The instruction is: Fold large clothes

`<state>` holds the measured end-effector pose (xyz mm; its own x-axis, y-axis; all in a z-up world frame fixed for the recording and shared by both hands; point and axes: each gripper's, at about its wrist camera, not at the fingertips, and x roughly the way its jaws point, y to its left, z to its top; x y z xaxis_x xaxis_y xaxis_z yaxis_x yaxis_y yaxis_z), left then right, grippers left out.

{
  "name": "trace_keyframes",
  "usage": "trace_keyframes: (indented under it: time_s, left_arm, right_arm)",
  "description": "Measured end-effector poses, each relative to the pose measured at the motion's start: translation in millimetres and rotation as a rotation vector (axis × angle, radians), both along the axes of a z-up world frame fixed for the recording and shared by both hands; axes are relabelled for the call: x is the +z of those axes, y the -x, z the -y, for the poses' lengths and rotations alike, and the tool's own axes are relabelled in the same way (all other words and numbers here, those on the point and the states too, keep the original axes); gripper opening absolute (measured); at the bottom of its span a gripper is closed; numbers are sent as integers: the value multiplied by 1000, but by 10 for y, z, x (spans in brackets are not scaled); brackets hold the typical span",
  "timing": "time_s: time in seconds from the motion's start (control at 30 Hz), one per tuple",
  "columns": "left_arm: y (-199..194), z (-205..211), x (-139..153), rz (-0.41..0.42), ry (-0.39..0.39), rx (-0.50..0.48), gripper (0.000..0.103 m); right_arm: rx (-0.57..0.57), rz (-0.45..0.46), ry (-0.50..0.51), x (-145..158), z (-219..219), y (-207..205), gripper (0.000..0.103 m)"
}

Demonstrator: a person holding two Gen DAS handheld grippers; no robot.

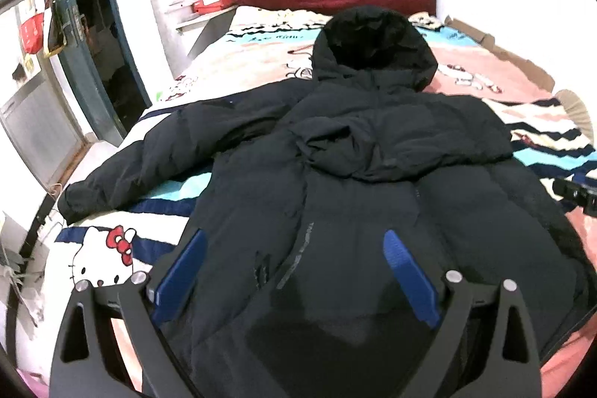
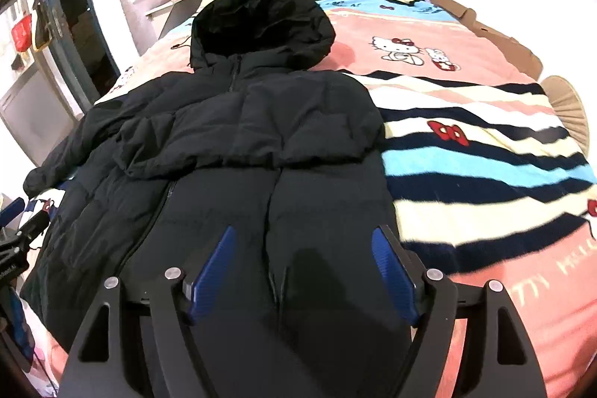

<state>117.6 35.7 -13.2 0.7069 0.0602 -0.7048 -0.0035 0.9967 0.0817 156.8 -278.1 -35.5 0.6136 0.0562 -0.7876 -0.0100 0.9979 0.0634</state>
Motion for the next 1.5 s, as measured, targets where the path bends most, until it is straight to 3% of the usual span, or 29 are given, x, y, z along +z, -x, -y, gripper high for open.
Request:
trace_keyframes:
  time_s: [0.23, 0.57, 0.97, 1.5]
  left_arm:
    - [144, -240, 17, 44, 42, 17, 96]
    - [280, -907, -103, 51, 118, 123, 96]
    - [339, -1605, -254, 52, 189, 241, 96]
    - [206, -2018, -548, 26, 243, 310, 96]
  right_arm:
    - [-62, 22, 5, 64, -10, 243, 76]
    - [-125, 42, 49, 145, -114, 373, 76]
    - [-97, 38, 105, 214, -455, 283, 77]
    - [-100, -25, 147, 29, -616, 149, 77]
